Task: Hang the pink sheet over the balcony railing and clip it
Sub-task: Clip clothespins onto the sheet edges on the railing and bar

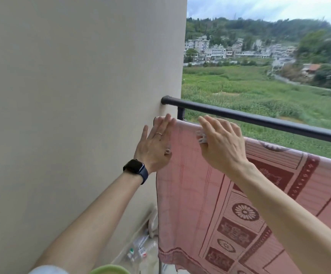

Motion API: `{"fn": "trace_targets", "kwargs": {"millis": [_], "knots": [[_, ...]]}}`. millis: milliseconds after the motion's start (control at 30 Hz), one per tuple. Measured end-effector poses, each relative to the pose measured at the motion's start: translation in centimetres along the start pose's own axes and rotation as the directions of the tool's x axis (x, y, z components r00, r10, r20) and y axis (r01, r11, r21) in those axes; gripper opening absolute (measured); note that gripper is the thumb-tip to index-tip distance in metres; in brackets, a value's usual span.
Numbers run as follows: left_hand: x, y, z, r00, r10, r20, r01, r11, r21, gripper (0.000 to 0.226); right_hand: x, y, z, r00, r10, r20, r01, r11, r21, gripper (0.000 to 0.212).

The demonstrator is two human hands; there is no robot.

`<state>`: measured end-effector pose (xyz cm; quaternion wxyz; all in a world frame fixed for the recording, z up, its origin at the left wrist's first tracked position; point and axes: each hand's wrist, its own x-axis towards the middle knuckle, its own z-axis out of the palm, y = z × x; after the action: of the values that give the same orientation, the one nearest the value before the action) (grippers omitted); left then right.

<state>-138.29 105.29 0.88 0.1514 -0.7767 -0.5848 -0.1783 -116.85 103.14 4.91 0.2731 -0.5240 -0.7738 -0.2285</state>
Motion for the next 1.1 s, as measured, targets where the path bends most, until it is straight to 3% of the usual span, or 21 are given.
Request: {"fn": "trace_targets", "kwargs": {"millis": [133, 300, 433, 500, 633, 767, 900, 1000, 1067, 1100], "knots": [[-0.5, 0.5, 3.9, 0.991, -0.018, -0.134, -0.003, 0.988, -0.155, 0.091, -1.3, -1.0, 2.9, 0.989, -0.011, -0.145, -0.005, 0.994, -0.112, 0.057], [-2.6, 0.2, 7.9, 0.978, 0.11, -0.178, -0.13, 0.986, -0.106, 0.087, -2.7, -0.5, 5.1, 0.948, -0.092, -0.304, 0.039, 0.983, -0.178, 0.05], [-1.4, -1.5, 6.0, 0.935, 0.049, -0.351, -0.123, 0.974, -0.192, 0.087, -3.2, -0.5, 6.1, 0.932, -0.128, -0.339, 0.04, 0.966, -0.255, 0.051], [0.6, -2.3, 3.9, 0.939, 0.037, -0.343, -0.121, 0.966, -0.226, 0.09, -3.2, -0.7, 6.3, 0.927, -0.13, -0.351, 0.028, 0.959, -0.281, 0.051], [1.4, -2.9, 4.0, 0.951, 0.156, -0.267, -0.211, 0.959, -0.191, 0.092, -3.6, -0.5, 6.7, 0.919, -0.145, -0.365, 0.022, 0.947, -0.322, 0.053], [0.6, -2.1, 5.3, 0.95, 0.12, -0.289, -0.193, 0.951, -0.241, 0.088, -4.2, -0.8, 6.8, 0.924, -0.139, -0.357, 0.012, 0.941, -0.337, 0.056], [-0.9, -2.2, 6.4, 0.954, 0.107, -0.281, -0.189, 0.941, -0.281, 0.087, -4.2, -2.3, 5.7, 0.948, -0.082, -0.307, 0.003, 0.968, -0.249, 0.052], [-1.4, -2.7, 7.1, 0.914, 0.09, -0.396, -0.251, 0.891, -0.378, 0.071, -1.9, -3.9, 4.1, 0.956, 0.006, -0.294, -0.041, 0.992, -0.115, 0.037], [-1.1, -2.8, 6.8, 0.851, -0.067, -0.521, -0.241, 0.832, -0.5, 0.05, 0.9, -5.4, 2.8, 0.967, 0.098, -0.237, -0.088, 0.995, 0.052, 0.027], [-0.8, -2.9, 6.3, 0.833, -0.209, -0.512, -0.189, 0.763, -0.618, 0.041, 2.5, -6.2, 2.3, 0.973, 0.146, -0.177, -0.125, 0.985, 0.122, 0.025]]}}
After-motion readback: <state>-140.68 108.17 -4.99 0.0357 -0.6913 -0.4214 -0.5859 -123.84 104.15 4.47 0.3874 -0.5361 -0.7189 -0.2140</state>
